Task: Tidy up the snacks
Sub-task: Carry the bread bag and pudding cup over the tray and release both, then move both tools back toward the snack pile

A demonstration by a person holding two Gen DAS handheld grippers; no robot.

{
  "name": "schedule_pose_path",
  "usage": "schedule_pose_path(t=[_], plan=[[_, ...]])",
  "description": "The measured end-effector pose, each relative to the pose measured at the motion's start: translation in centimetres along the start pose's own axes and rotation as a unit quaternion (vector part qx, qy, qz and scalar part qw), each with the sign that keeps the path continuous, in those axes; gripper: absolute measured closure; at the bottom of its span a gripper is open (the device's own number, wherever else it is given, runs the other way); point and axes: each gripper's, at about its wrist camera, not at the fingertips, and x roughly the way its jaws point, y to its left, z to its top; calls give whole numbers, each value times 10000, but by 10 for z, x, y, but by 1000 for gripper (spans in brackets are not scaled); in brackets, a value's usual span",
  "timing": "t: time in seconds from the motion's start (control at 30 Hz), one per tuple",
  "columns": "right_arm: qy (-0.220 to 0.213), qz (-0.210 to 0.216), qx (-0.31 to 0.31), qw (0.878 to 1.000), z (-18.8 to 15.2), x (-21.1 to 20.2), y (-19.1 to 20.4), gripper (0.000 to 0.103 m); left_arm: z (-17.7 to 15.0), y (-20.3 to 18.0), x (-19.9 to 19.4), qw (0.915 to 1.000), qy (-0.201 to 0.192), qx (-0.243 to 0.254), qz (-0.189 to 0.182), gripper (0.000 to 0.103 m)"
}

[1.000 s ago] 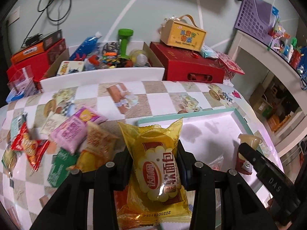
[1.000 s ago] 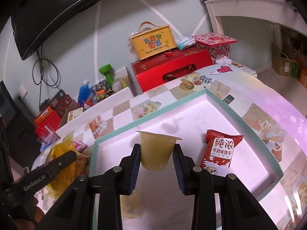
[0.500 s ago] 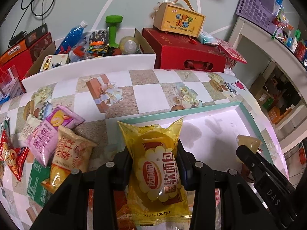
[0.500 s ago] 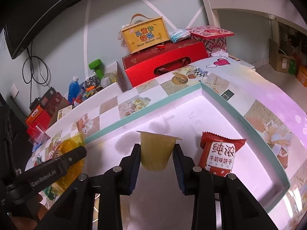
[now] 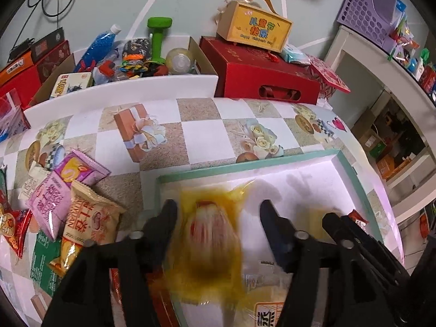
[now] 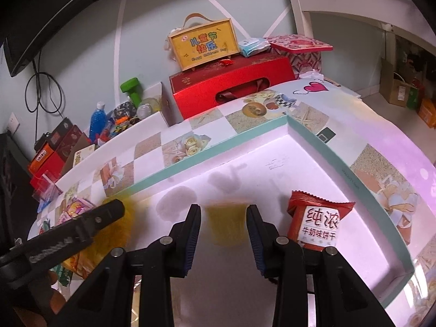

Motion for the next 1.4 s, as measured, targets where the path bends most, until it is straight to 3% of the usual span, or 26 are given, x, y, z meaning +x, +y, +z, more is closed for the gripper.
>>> schedule_pose_path(t=[0.23,0.3,0.33,0.4,0.53,0.6,0.63,0.97,1.17,1.3,1.4], plan=[[-84,12,-39,10000,3,-9,2,65,2,0,-16,9999,-114,37,73,38],[-66,-33,-53,10000,3,-10,2,63,2,1,-20,9998,-126,30,142,31],[-48,-58,-48,10000,3,-10,2,59,2,3,-21,9997,-120,6,196,26],[-10,-115,-32,9999,4,-9,1,33,2,6,-23,9992,-152,-53,357,10],[-20,-274,-40,9996,4,-9,-1,22,-3,15,-31,9964,-354,-103,758,5],[-14,-319,-50,9995,4,-9,-1,3,-6,21,-33,9955,-401,-185,835,0],[-9,-346,-66,9994,4,-10,-1,0,-7,25,-34,9953,-417,-247,835,0],[-46,-346,-110,9993,3,-15,1,0,-15,39,-35,9951,-524,-637,538,0],[-115,-418,5,9991,4,-20,0,0,-16,43,-37,9961,-270,-828,141,0],[3,-456,59,9989,5,-21,-2,0,-18,46,-49,9955,-445,-829,87,0],[88,-508,-23,9987,5,-21,1,0,-19,46,-57,9953,-566,-726,302,0]])
